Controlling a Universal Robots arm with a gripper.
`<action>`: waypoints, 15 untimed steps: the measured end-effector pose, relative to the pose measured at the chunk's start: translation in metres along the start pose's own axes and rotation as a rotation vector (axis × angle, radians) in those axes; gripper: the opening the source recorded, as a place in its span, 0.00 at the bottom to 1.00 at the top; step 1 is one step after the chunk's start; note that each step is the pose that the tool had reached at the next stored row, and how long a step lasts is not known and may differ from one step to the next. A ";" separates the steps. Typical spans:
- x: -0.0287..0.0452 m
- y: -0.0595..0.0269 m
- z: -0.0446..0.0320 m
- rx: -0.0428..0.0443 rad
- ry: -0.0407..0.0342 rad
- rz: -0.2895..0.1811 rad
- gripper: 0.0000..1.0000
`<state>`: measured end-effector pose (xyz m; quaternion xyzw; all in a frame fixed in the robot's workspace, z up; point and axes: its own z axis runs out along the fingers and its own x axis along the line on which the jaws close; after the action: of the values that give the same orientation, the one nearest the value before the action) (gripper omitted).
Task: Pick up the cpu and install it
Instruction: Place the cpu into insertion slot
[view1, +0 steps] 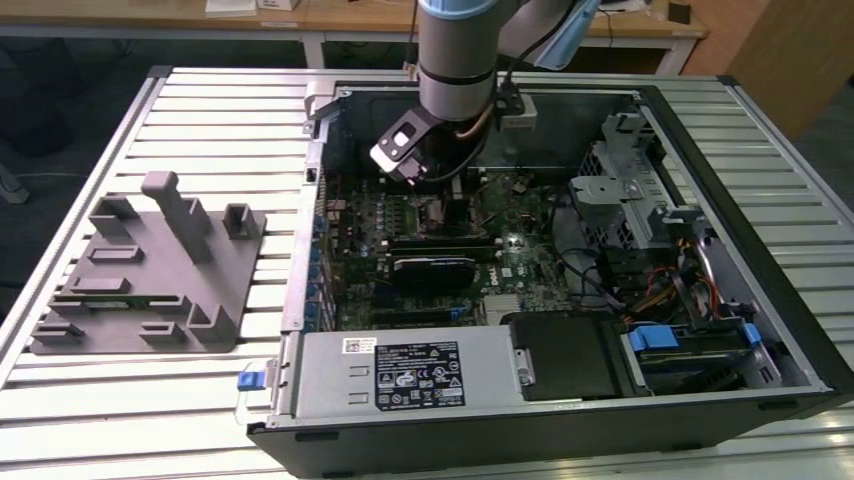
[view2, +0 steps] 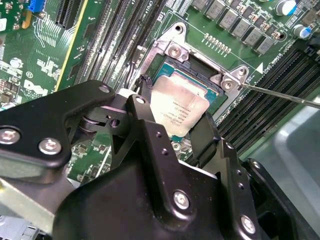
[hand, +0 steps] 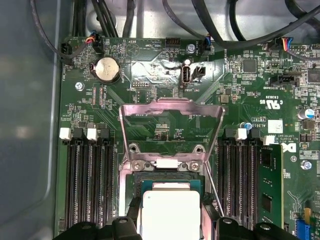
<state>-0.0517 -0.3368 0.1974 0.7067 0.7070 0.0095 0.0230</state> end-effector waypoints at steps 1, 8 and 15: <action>0.0000 0.0000 0.0005 0.0001 -0.0002 0.000 0.55; 0.0001 -0.0005 0.0028 0.0002 -0.0012 0.000 0.55; 0.0012 -0.0004 0.0033 0.0000 -0.0009 0.000 0.55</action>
<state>-0.0520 -0.3356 0.1941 0.7067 0.7070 0.0092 0.0233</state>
